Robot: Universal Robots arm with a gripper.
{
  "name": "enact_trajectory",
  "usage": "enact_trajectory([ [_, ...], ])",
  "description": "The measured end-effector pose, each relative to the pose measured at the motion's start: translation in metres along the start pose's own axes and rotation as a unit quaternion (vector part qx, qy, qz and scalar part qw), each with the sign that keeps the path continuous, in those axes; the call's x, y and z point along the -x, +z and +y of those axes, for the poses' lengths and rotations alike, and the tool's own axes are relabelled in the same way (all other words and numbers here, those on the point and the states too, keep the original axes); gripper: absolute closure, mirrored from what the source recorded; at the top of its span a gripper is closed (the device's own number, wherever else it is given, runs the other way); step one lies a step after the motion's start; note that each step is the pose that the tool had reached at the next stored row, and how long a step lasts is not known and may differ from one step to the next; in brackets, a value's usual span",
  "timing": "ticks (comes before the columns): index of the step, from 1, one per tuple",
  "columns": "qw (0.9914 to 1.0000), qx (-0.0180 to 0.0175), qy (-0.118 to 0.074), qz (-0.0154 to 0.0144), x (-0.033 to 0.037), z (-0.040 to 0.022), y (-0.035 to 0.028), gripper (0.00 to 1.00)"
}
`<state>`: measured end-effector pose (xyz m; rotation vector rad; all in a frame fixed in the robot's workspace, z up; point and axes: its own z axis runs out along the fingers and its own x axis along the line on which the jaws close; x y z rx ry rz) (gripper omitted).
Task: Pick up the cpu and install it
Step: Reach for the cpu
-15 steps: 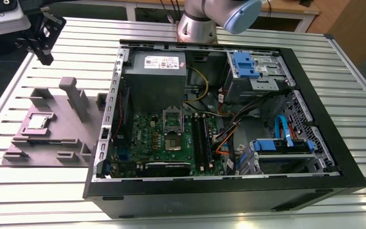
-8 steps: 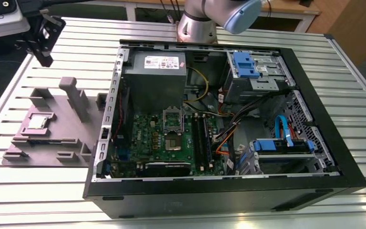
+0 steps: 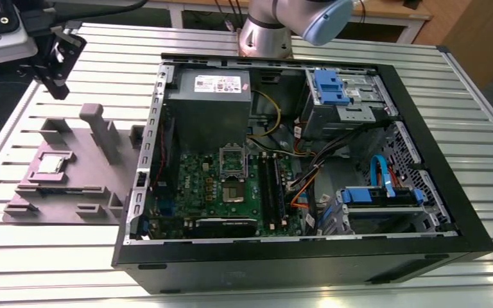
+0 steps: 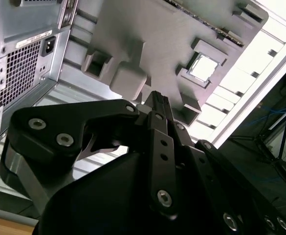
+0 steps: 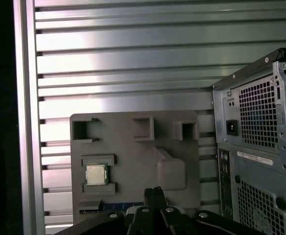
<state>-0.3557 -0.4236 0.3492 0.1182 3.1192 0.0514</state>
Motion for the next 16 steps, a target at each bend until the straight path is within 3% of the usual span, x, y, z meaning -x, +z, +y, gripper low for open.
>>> enact_trajectory([
  [10, 0.99999, -0.0039, 0.000, 0.0036, -0.0061, -0.0105, 0.0139, 0.90],
  [16, 0.99995, -0.0073, 0.000, 0.0075, -0.0090, -0.0155, 0.0208, 0.90],
])
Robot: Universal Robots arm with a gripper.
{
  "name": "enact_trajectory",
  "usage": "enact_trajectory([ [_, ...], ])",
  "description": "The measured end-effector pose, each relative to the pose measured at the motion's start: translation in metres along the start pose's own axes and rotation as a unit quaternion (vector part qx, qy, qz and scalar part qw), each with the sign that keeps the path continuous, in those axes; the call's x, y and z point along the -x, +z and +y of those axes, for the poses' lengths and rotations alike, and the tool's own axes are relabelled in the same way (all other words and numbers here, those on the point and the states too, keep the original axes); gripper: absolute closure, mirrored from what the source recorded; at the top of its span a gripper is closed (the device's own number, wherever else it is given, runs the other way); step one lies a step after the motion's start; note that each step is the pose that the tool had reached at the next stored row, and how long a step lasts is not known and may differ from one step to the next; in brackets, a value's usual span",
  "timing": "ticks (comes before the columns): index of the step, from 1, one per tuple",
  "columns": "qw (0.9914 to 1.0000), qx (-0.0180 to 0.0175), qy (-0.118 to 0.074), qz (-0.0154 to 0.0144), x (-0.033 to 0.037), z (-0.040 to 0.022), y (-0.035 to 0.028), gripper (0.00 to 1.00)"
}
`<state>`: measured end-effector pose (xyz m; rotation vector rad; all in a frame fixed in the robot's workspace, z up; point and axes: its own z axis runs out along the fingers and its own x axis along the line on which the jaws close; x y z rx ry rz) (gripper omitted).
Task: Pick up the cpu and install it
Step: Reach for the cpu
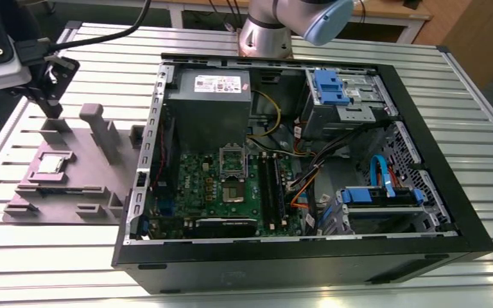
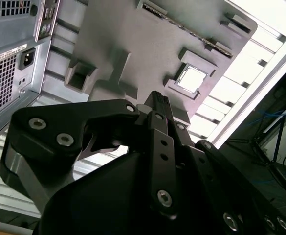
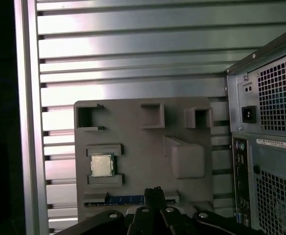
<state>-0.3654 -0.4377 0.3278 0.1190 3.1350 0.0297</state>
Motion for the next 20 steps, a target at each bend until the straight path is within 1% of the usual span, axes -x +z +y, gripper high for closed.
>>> enact_trajectory([
  [2, 1.00000, -0.0014, 0.000, 0.0017, -0.0006, -0.0009, 0.0022, 0.90],
  [3, 1.00000, -0.0020, 0.000, 0.0021, -0.0007, -0.0010, 0.0029, 0.90],
  [8, 0.99998, -0.0050, 0.000, 0.0024, -0.0029, -0.0013, 0.0073, 0.90],
  [10, 0.99998, -0.0051, 0.000, 0.0024, -0.0053, -0.0014, 0.0083, 0.90],
  [14, 0.99998, -0.0052, 0.000, 0.0023, -0.0070, -0.0017, 0.0111, 0.90],
  [17, 0.99999, -0.0044, 0.000, 0.0018, -0.0112, -0.0020, 0.0123, 0.90],
  [20, 0.99999, -0.0043, 0.000, 0.0016, -0.0150, -0.0023, 0.0147, 0.90],
])
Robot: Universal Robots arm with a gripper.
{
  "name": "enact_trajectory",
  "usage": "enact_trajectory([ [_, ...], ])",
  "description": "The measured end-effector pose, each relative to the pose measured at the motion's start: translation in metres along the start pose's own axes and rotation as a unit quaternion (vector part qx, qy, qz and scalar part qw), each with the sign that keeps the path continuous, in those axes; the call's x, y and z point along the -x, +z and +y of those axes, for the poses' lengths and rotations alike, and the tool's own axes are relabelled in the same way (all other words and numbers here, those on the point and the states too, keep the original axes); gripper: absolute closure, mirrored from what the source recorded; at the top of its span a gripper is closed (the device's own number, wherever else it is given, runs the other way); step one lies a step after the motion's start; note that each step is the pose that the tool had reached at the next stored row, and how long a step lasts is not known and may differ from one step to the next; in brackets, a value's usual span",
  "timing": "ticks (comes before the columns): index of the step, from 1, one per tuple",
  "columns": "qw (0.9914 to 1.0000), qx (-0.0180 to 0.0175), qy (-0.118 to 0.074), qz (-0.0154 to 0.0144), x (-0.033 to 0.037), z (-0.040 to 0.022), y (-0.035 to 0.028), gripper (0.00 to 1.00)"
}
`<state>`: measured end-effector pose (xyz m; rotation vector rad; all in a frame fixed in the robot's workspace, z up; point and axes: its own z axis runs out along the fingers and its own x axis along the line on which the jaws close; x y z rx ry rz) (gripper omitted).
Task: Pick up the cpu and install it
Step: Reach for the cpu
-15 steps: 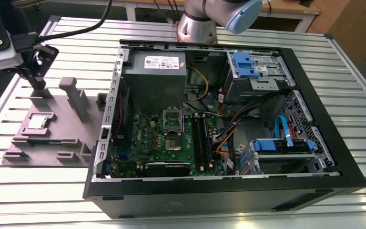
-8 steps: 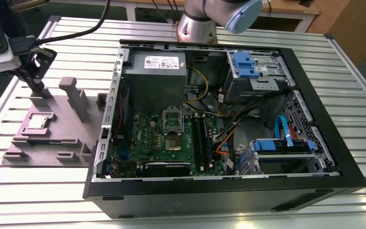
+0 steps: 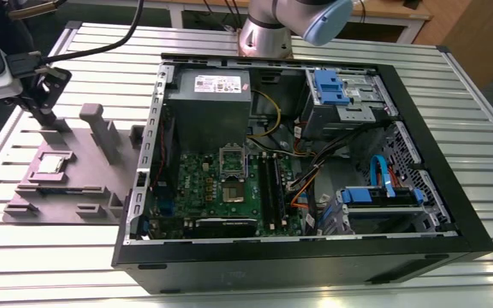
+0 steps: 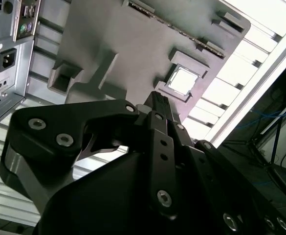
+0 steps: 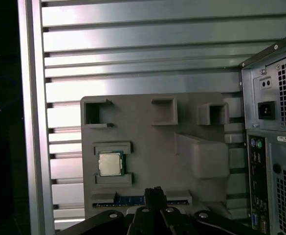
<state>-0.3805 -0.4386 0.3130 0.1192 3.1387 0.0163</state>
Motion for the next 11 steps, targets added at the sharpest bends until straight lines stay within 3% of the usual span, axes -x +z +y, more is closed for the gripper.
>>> enact_trajectory([
  [11, 1.00000, 0.0000, 0.000, 0.0000, -0.0109, -0.0009, 0.0090, 0.90],
])
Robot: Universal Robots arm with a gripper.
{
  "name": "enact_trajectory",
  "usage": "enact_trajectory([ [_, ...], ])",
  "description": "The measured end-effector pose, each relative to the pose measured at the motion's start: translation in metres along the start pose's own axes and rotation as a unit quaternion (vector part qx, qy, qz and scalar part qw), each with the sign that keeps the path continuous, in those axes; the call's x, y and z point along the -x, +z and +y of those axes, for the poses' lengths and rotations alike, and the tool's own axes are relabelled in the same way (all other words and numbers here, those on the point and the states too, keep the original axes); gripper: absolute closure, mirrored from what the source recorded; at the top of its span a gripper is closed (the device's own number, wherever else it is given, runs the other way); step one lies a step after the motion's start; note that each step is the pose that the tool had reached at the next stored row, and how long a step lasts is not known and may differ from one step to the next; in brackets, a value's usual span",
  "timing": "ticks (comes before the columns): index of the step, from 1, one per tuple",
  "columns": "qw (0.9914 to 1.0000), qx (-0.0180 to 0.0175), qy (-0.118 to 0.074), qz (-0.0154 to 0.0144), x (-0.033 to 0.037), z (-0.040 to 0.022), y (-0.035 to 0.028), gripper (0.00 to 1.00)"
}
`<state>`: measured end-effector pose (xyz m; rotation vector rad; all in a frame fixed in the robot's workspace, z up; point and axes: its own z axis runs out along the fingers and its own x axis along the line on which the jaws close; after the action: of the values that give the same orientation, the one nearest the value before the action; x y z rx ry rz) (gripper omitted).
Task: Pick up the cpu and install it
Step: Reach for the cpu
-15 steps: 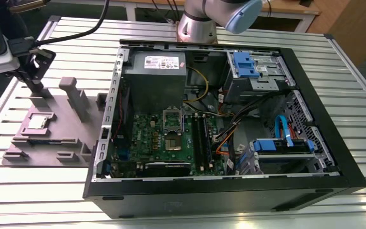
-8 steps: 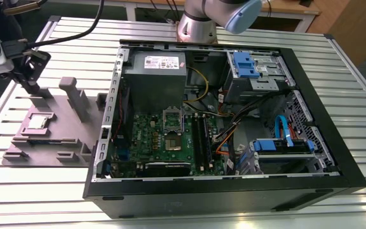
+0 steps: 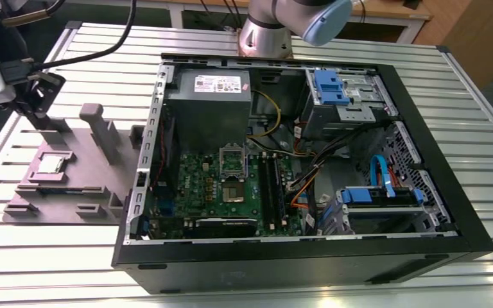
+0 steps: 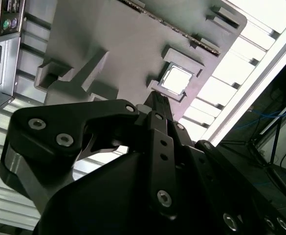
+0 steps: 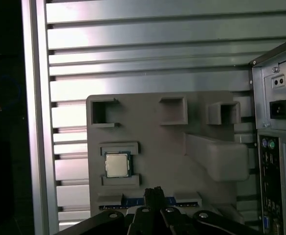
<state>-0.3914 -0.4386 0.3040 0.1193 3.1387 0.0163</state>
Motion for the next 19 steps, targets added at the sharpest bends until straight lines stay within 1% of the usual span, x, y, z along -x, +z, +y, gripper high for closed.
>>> enact_trajectory([
  [6, 1.00000, 0.0000, 0.000, -0.0001, -0.0051, -0.0004, 0.0063, 0.90],
  [14, 1.00000, 0.0000, 0.000, 0.0000, -0.0136, -0.0012, 0.0124, 0.90],
  [16, 1.00000, 0.0000, 0.000, -0.0001, -0.0149, -0.0013, 0.0137, 0.90],
  [19, 1.00000, -0.0001, 0.000, 0.0000, -0.0151, -0.0013, 0.0138, 0.90],
])
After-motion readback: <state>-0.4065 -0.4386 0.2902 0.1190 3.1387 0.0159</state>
